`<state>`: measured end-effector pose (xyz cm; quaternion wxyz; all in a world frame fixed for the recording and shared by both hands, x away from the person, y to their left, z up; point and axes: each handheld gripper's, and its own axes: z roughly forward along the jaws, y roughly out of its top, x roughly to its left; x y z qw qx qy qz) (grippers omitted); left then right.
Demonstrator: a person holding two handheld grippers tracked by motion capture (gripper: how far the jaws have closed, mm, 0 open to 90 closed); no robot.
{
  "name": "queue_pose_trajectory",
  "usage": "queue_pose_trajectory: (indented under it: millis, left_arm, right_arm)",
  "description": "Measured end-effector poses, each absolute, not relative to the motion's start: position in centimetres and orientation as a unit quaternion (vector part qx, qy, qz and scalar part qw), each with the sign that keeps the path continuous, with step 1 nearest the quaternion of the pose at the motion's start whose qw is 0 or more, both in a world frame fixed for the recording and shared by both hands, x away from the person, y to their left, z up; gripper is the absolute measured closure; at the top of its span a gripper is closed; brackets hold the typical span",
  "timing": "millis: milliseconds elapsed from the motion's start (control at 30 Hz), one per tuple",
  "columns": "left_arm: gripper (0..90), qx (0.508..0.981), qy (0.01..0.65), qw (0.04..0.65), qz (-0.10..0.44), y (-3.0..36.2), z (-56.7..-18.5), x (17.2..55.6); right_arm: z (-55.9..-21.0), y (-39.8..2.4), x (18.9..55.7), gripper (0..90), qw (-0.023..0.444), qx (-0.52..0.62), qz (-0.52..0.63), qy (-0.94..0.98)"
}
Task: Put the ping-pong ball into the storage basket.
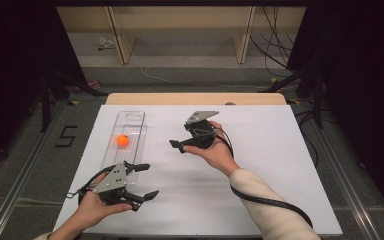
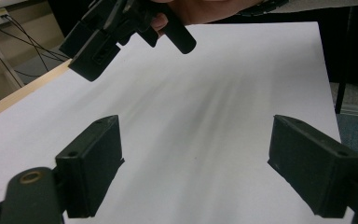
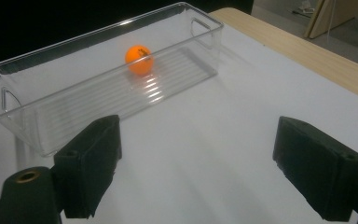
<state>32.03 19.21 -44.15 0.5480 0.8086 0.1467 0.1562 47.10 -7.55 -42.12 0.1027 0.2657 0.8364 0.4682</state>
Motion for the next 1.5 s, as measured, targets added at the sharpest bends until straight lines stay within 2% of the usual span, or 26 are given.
queue_pose_trajectory:
  millis: [1500]
  left_arm:
    - [16.9, 0.807, 0.15, 0.548, 0.159, 19.3, -44.1, 32.1]
  right_arm:
    - [-42.6, -13.9, 44.9, 16.3, 0.12, 0.299, 0.473, 0.82]
